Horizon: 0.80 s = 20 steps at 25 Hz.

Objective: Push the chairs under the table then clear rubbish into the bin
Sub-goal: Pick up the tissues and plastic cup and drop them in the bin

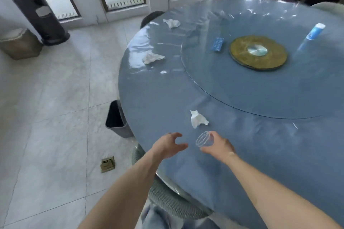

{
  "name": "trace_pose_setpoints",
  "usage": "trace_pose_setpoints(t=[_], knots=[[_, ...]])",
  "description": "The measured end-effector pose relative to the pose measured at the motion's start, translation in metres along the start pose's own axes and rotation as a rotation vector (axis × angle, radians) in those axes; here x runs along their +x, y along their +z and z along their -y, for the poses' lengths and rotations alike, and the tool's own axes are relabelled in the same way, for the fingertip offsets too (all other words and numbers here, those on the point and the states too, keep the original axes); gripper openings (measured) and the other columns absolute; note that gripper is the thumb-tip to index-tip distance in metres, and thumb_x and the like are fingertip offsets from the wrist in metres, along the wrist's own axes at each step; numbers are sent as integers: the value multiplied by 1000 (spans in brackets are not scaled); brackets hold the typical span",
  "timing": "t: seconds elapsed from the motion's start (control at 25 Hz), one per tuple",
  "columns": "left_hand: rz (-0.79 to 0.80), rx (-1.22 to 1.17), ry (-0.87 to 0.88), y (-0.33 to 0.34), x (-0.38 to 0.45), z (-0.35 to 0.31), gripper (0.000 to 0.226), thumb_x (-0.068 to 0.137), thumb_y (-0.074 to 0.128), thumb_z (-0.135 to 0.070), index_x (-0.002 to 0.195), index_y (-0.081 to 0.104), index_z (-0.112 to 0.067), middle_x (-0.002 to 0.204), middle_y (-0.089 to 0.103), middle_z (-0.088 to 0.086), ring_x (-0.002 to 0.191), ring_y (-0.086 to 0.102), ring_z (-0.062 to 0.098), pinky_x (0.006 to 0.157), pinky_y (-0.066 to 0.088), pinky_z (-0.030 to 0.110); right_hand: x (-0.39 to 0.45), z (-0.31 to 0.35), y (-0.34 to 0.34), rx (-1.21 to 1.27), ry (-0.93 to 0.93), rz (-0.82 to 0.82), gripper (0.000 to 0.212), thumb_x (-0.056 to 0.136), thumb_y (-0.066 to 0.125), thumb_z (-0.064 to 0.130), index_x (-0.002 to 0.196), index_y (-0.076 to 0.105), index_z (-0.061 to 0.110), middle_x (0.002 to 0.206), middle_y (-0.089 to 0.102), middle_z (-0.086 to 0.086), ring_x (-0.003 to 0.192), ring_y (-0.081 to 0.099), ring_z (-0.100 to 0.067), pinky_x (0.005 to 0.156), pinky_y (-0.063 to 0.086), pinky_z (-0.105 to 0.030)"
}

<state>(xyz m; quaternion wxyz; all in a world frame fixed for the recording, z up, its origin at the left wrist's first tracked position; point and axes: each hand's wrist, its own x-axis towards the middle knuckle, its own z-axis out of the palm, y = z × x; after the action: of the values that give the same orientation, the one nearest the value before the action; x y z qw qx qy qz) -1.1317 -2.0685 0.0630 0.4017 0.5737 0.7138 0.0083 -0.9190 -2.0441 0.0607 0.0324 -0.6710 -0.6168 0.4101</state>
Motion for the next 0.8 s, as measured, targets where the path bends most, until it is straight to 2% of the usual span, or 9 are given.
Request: trace_pose_setpoints(t=[0.12,0.24,0.36,0.44,0.56,0.68,0.8], knots=[[-14,199,140,-8,44,-19,65,88,58,-59,146,40,-35,148,40,-2,133,43,20,98,46,40,13,-16,-10,89,127,-122,61,72,77,38,126,51,29,128,60,8,114,59,-19,85,45,-27],[-63,350,328,-10,82,-42,76,84,65,-56,150,30,-38,157,21,0,140,28,25,99,45,45,18,-26,-9,187,255,-228,59,72,78,36,125,52,28,127,61,6,114,60,-19,86,46,-28],[38,570,491,-9,123,-58,89,82,68,-56,153,15,-44,163,0,2,146,13,32,104,39,52,20,-28,0,255,385,-310,61,74,78,34,128,52,25,128,60,4,116,58,-20,88,45,-29],[143,709,534,-10,147,-58,89,83,69,-54,152,14,-46,163,-6,2,147,6,37,104,37,54,18,-23,10,292,461,-353,62,73,78,35,129,52,24,128,61,4,115,59,-20,91,46,-31],[220,887,652,-9,171,-53,72,88,68,-42,149,28,-41,159,11,3,142,20,37,102,41,49,7,-19,29,338,568,-446,60,72,79,37,126,55,25,123,63,4,112,61,-20,92,48,-33],[180,892,785,-19,174,-44,51,91,65,-23,138,46,-31,139,36,5,126,41,30,92,48,43,-5,-9,48,385,617,-509,51,69,80,36,114,57,29,113,65,6,105,65,-19,89,50,-32],[251,822,744,-34,161,-27,35,90,59,-10,123,57,-22,125,47,6,114,54,29,86,49,42,-13,8,65,408,621,-529,49,69,81,37,110,55,30,112,65,6,102,65,-19,87,50,-32]])
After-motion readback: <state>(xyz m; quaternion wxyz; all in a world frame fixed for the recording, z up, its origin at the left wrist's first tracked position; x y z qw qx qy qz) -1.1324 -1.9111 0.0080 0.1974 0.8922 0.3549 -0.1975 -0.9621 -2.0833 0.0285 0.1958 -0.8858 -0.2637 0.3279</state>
